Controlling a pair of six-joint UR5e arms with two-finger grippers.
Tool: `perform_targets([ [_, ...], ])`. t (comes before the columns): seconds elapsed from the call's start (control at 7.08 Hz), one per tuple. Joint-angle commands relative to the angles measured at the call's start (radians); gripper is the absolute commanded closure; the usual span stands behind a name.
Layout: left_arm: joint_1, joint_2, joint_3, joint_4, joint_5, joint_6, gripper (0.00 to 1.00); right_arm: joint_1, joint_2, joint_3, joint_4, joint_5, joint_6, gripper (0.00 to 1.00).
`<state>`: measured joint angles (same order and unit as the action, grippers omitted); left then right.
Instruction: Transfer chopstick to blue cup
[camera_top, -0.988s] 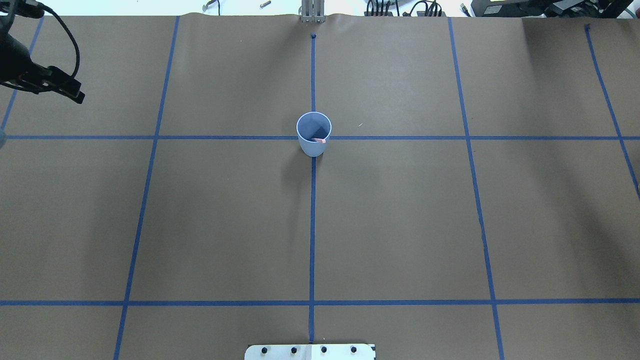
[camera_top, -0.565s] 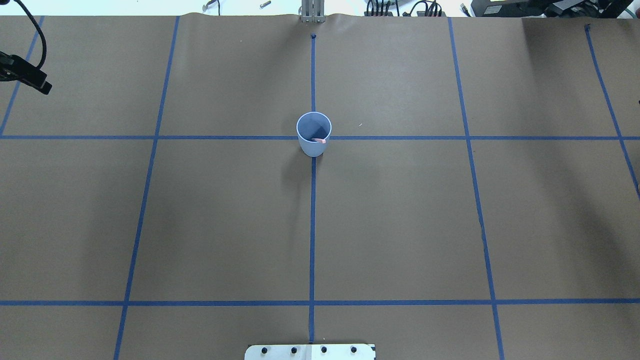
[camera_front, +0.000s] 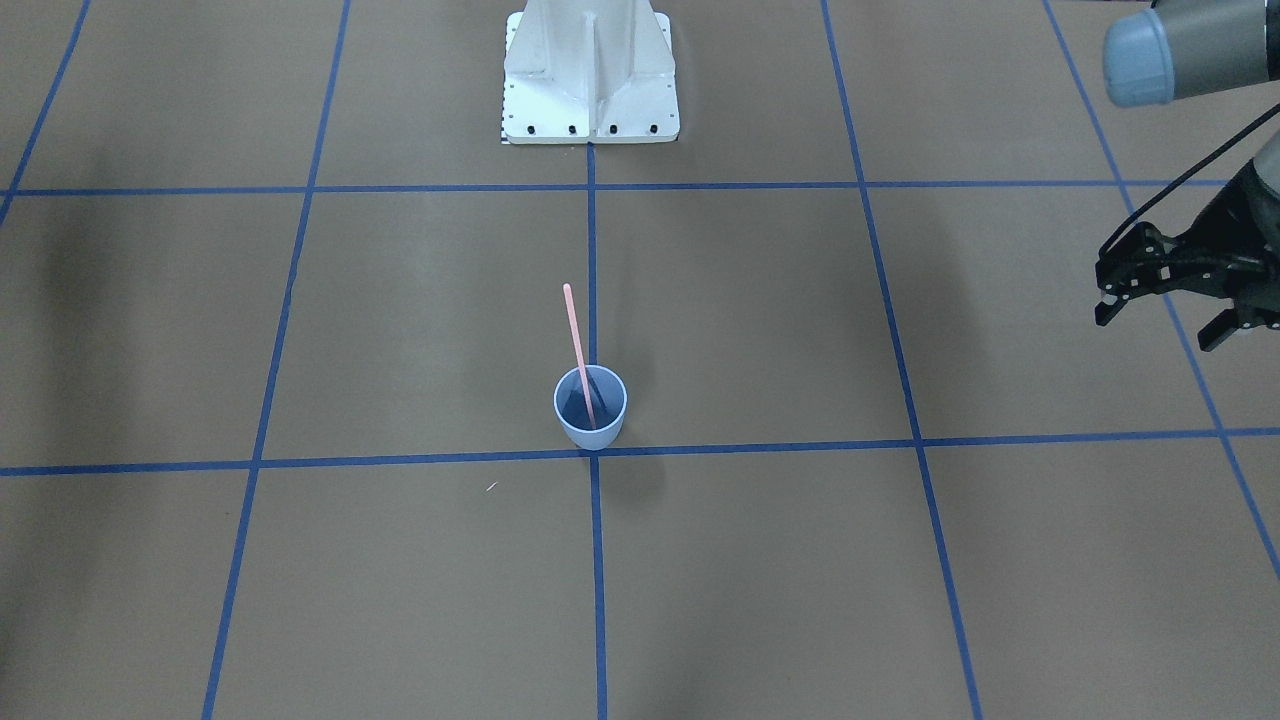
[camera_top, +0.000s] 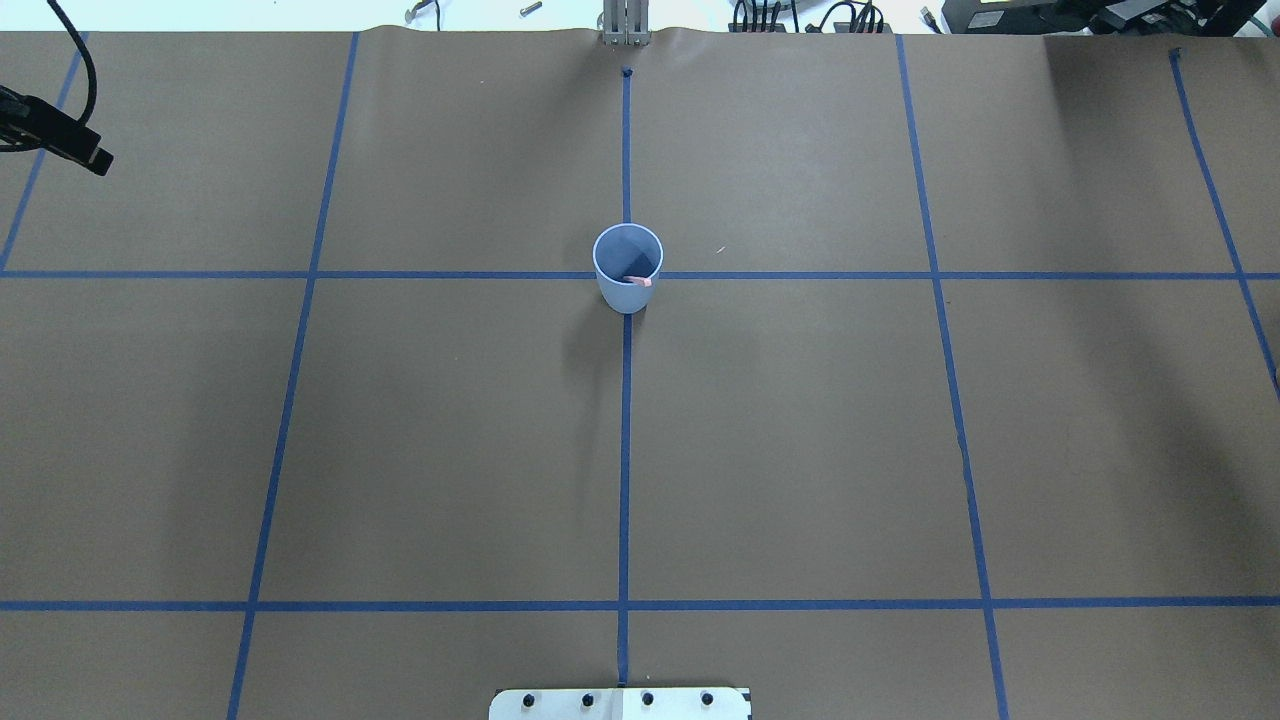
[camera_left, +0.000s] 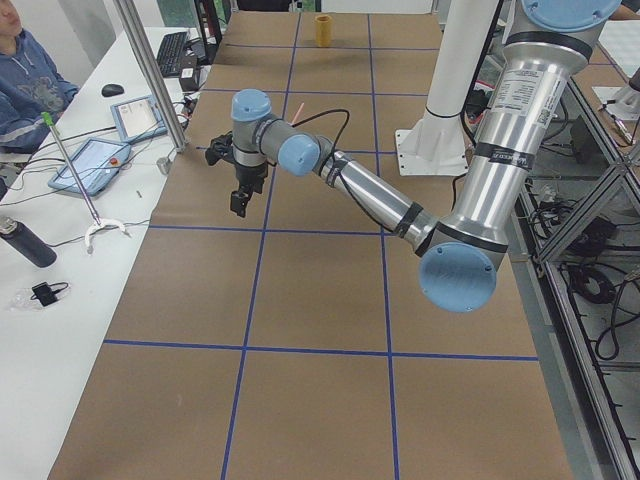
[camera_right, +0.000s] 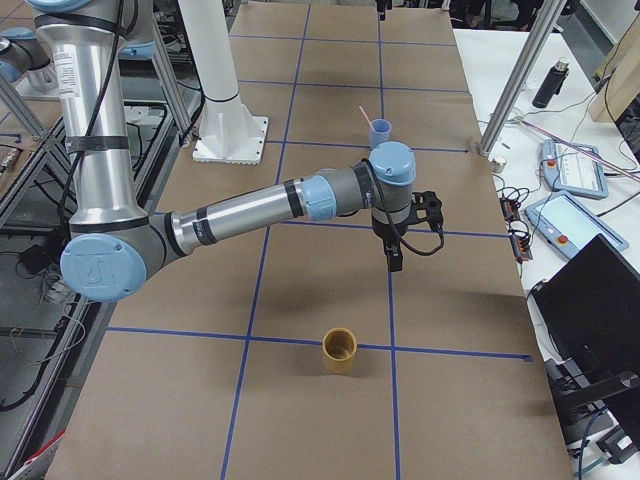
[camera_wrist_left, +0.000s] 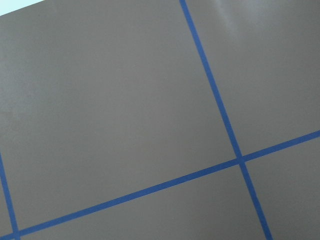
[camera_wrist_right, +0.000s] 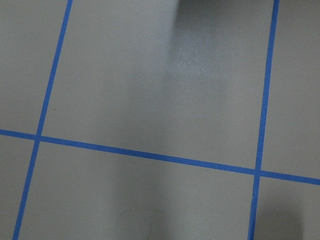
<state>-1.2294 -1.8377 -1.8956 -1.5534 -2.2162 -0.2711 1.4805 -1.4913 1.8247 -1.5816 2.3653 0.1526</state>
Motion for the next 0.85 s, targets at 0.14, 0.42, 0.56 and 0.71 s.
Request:
perform_targets([
  [0.14, -0.005, 0.051, -0.063, -0.002, 0.006, 0.001, 0.02, 0.057, -0.030, -0.001, 0.092, -0.004, -0.002, 0.00],
  [0.42, -0.028, 0.054, -0.025, -0.098, 0.007, 0.001, 0.02, 0.057, 0.000, -0.016, 0.132, -0.012, 0.030, 0.00],
  [0.56, -0.042, 0.070, -0.022, -0.105, 0.006, 0.003, 0.02, 0.057, 0.006, -0.018, 0.132, -0.012, 0.059, 0.00],
  [0.71, -0.041, 0.071, -0.019, -0.106, 0.006, 0.003, 0.02, 0.057, 0.006, -0.022, 0.134, -0.008, 0.059, 0.00],
])
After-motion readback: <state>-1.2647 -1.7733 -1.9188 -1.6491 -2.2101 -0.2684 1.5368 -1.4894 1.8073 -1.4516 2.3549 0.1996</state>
